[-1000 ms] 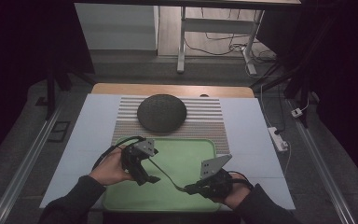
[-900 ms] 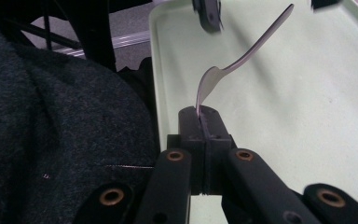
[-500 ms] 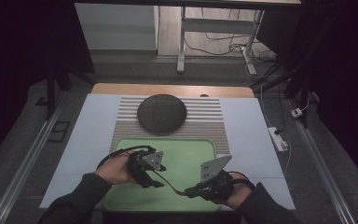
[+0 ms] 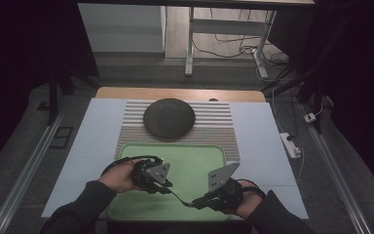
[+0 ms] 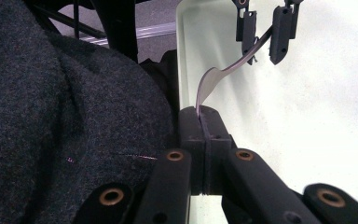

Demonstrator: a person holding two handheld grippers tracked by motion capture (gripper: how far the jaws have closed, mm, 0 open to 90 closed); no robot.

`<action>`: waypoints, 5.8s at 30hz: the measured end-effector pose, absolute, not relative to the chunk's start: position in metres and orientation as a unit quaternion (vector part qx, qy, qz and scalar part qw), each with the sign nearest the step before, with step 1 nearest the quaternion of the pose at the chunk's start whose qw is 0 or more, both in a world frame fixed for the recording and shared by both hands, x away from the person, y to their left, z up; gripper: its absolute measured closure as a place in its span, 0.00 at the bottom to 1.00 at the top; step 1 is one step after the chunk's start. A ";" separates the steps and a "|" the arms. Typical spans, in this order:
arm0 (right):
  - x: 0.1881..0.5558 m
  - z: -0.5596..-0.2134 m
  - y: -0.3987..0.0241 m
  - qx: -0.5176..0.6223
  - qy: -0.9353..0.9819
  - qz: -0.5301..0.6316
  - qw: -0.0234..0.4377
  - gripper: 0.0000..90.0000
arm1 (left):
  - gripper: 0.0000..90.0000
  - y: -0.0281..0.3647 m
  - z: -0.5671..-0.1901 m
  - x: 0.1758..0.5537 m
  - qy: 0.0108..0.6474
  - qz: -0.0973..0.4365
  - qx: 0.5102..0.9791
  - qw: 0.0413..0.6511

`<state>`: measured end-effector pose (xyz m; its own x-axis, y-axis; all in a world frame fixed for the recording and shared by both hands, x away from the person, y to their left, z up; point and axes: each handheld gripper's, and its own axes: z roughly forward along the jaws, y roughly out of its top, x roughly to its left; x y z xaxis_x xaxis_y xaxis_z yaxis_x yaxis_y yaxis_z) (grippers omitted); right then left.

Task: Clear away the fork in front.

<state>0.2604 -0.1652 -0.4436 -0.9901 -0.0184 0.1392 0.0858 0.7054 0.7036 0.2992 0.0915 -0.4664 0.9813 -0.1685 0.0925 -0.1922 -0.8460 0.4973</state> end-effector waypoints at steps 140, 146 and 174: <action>0.231 -0.455 -0.281 -0.341 -0.848 -0.400 -0.072 0.00 | 0.98 0.130 -0.514 0.338 0.428 -0.010 0.871 0.240; 0.231 -0.455 -0.280 -0.339 -0.850 -0.398 -0.070 0.00 | 0.98 0.143 -0.514 0.342 0.446 0.002 0.863 0.237; 0.233 -0.455 -0.282 -0.343 -0.846 -0.403 -0.059 0.00 | 0.92 0.182 -0.513 0.351 0.502 0.000 0.834 0.230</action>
<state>0.2328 -0.2819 -0.4551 -0.7570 0.6294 0.1758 0.5336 0.4400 0.7223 0.3507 0.1824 -0.5134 0.4956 0.8372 -0.2313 0.8374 -0.3900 0.3829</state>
